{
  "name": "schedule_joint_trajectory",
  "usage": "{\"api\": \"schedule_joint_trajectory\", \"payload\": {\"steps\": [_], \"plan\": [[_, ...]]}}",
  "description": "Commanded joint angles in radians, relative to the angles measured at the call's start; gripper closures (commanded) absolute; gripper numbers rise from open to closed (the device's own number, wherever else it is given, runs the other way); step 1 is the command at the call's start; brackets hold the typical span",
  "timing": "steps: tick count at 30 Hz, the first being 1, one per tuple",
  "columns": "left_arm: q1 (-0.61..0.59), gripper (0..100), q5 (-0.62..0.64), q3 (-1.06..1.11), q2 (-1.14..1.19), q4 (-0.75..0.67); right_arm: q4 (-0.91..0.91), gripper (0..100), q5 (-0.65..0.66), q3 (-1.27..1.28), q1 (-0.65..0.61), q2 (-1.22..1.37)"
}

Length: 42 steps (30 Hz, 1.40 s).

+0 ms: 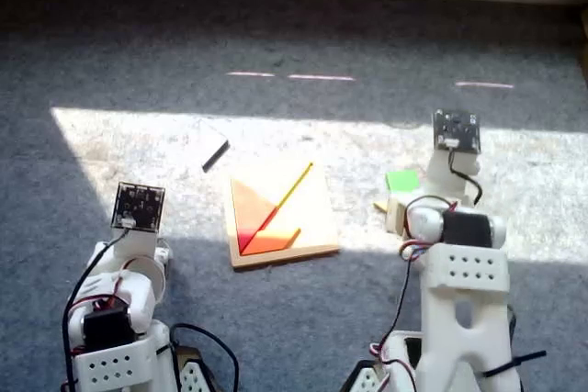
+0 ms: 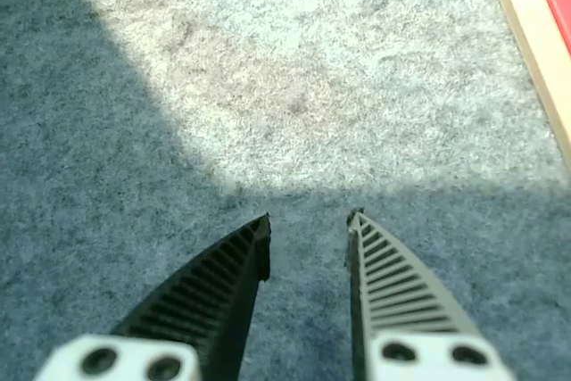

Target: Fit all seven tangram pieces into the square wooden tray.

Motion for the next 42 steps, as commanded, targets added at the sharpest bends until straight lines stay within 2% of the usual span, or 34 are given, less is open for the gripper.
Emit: {"api": "schedule_joint_trajectory", "payload": {"steps": [1,6,10,17,21,30,37,42], "plan": [[-0.01,85,-0.008,-0.005,-0.045,-0.02,-0.071,97.5,0.009,-0.056,-0.015,0.096],[-0.01,85,-0.008,-0.004,-0.045,-0.02,-0.076,83.4,0.17,-0.064,-0.015,0.196],[-0.01,85,-0.008,-0.004,-0.045,-0.02,-0.101,80.4,0.259,-0.079,-0.031,0.269],[-0.01,85,-0.008,-0.004,-0.045,-0.02,-0.226,80.0,0.262,-0.128,-0.119,0.449],[-0.01,85,-0.008,-0.004,-0.045,-0.02,-0.288,80.0,0.264,-0.2,-0.127,0.591],[-0.01,85,-0.008,-0.004,-0.045,-0.02,-0.289,80.0,0.264,-0.383,-0.087,0.848],[-0.01,85,-0.008,-0.004,-0.045,-0.02,-0.288,80.3,0.267,-0.398,-0.038,0.886],[-0.01,85,-0.008,-0.004,-0.045,-0.02,-0.166,80.3,0.285,-0.409,-0.033,0.883]]}}
